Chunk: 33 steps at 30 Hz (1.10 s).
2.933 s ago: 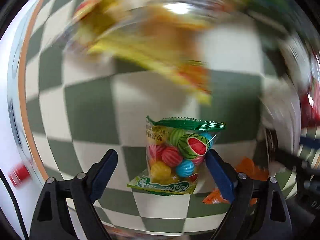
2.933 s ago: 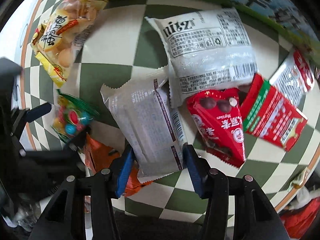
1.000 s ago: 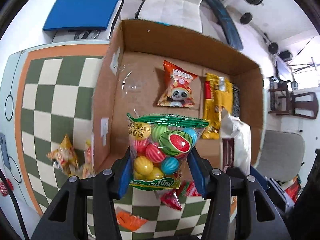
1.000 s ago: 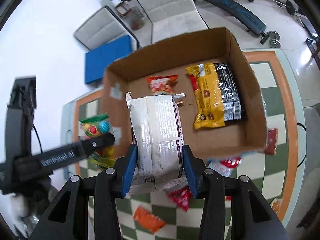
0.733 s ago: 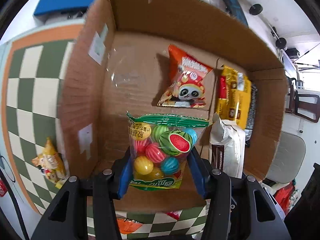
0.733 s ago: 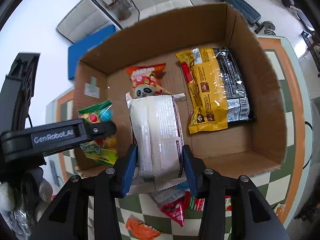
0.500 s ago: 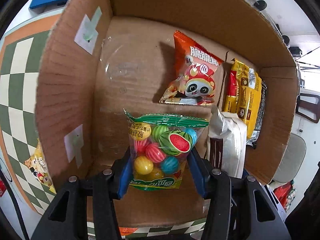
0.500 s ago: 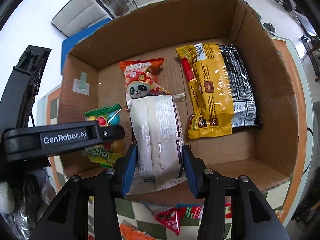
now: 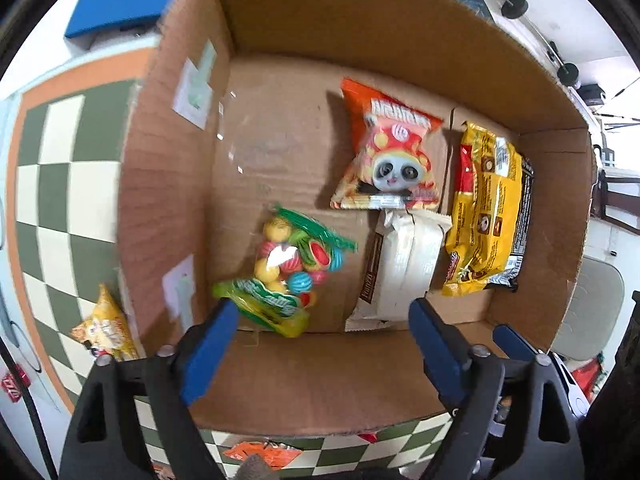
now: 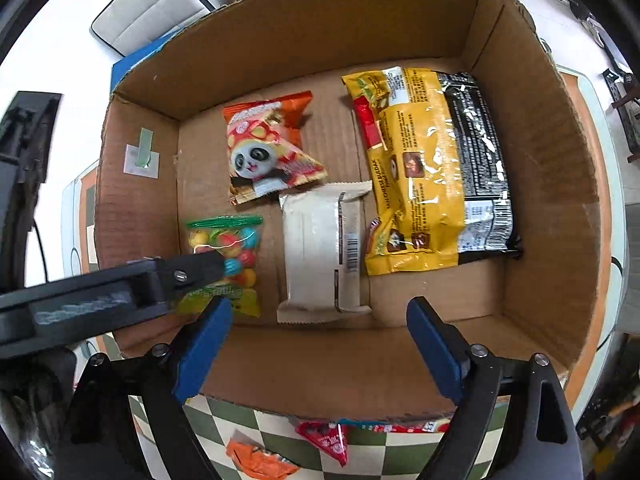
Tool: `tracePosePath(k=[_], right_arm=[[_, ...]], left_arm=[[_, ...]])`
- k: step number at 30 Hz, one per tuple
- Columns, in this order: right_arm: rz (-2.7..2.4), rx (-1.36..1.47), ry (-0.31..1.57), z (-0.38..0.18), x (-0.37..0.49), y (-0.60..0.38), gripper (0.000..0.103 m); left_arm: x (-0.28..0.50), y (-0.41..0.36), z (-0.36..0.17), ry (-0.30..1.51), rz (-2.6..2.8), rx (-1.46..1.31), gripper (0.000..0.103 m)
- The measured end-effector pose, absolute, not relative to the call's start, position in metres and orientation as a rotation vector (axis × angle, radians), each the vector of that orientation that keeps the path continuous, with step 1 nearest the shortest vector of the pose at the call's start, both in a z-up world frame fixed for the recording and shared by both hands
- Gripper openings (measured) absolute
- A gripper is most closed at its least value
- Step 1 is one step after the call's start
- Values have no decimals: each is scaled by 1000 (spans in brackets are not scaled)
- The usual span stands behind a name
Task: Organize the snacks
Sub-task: 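Lower the candy bag and white bar into the box and open both tools, then grasp the red sauce packet with the right tool while the left tool grasps the orange snack bag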
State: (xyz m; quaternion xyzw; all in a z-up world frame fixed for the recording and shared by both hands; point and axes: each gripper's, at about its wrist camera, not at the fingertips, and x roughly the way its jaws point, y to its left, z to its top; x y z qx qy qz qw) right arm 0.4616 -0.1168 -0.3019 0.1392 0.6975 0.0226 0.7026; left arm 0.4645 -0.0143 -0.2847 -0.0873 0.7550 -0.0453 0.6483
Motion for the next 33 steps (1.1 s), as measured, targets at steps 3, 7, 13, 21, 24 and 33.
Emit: tracePosePath(k=[3,7,13,21,24,33], right_arm=[[42,289,1555,-299,461,-119,93],[46,270,1536,-281,453,-121,94],[65,254,1479,-246,438,-130,95],[152,236,1419,-207,410,-122,95],[211,194,1450,-205,391,-122,95],[328,-260,1641,-277,330,-114,95]], left_arm=[[465,-15,-269,1682,-111,-179,88],[459,-15,-249,1644,-122,-175,88],[446,-13,-211,1551,-158,-170,89],[395,-8,-167,1418,-163,-179,89],[363,-3,-169,1415,-105,-182,89],[257,2,-257,1573,144,-238,89]])
